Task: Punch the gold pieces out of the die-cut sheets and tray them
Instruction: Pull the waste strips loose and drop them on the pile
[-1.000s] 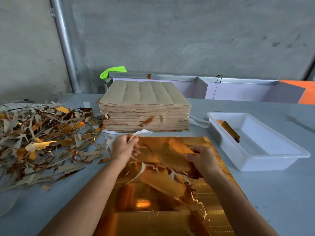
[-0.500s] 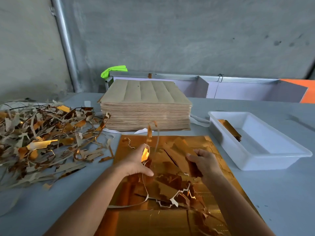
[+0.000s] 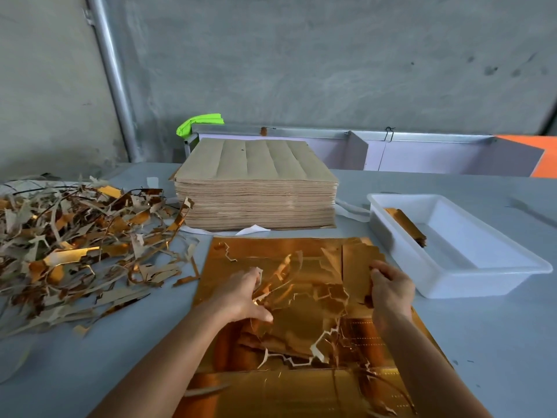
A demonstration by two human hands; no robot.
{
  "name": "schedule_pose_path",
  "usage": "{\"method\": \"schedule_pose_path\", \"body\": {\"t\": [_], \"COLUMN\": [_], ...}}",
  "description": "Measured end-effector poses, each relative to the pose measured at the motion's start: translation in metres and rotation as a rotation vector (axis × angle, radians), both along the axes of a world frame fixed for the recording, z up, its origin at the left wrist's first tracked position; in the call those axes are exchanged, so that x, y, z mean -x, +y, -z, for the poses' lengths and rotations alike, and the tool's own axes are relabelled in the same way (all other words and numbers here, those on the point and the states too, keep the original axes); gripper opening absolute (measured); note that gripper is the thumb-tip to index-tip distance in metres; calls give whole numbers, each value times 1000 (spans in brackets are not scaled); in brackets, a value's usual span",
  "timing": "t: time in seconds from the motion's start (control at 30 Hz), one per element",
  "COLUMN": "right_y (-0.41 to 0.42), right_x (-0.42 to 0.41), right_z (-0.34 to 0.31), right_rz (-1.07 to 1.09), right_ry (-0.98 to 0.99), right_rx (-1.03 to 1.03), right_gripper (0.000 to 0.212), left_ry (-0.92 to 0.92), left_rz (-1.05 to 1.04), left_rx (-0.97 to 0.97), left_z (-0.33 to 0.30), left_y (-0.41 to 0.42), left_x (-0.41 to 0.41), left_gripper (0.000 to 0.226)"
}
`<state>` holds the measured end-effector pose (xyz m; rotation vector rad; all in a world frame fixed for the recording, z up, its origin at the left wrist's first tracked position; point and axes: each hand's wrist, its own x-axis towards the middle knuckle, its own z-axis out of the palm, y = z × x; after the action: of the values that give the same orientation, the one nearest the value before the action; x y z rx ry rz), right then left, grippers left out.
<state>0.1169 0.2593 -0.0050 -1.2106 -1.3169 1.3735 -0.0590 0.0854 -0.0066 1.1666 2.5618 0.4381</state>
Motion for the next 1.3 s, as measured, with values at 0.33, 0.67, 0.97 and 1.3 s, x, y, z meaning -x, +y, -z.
{"method": "schedule_pose_path", "body": {"t": [0.33,0.67,0.97,1.3], "right_y": [-10,35,2,-43], "right_x": [0,-35,-16,1], "right_z": [-4,-28,-49,-53], "right_rz": [-86,214,-109,-663], "right_ry": [50,63,-333,-7], "right_rx": [23,-150,-555,-199], "right_gripper": [42,35,30,23], "left_ry": [-155,-623,-1114,-738], "left_rz": [-126,-418,-194,-143], "left_rx": [-21,-694,-848,-782], "left_z": [1,-20,-47,-57], "left_y": [7,-26,-20,6], "left_x": [-23,31,23,7], "left_gripper": [89,42,52,54]}}
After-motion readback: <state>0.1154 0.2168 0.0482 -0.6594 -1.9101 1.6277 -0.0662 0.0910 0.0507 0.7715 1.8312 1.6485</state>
